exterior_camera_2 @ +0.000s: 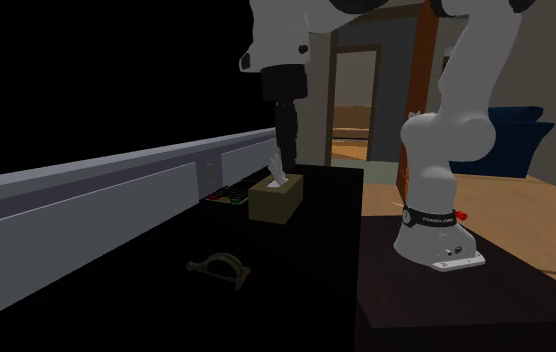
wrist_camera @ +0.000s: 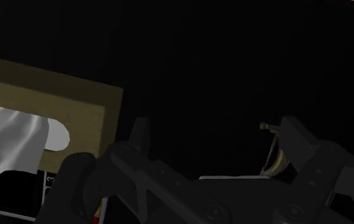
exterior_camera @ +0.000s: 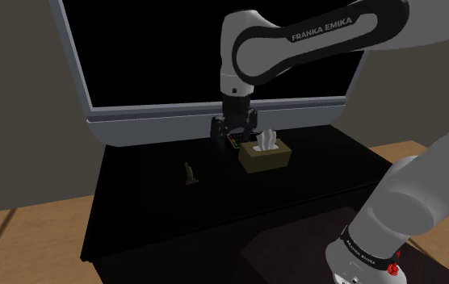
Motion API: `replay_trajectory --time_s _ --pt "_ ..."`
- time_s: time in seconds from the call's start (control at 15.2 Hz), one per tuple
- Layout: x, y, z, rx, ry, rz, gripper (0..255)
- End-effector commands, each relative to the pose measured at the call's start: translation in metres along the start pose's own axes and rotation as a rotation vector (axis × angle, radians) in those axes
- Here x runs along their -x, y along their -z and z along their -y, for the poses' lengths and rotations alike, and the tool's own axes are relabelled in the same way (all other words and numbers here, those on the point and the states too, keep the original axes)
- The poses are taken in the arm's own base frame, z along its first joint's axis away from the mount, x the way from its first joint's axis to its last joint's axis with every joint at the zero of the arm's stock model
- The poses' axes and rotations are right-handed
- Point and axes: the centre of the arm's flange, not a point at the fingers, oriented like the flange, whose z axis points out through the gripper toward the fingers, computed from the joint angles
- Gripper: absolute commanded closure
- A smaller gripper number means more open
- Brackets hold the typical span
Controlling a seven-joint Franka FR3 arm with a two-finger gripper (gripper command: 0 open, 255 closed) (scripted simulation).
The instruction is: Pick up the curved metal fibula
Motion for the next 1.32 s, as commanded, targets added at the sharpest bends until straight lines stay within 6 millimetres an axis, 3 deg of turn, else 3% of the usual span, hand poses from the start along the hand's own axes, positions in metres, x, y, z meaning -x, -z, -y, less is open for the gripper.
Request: replay_trajectory --time_s 0.0,0.79,1.25 --pt "-0.016 -0.014 0.016 0.008 -0.033 -0.003 0" --pt "-0.119 -0.100 0.110 0.065 -0.217 -0.013 0" --pt "-0.124 -0.133 0.113 0.066 -0.222 -0.013 0"
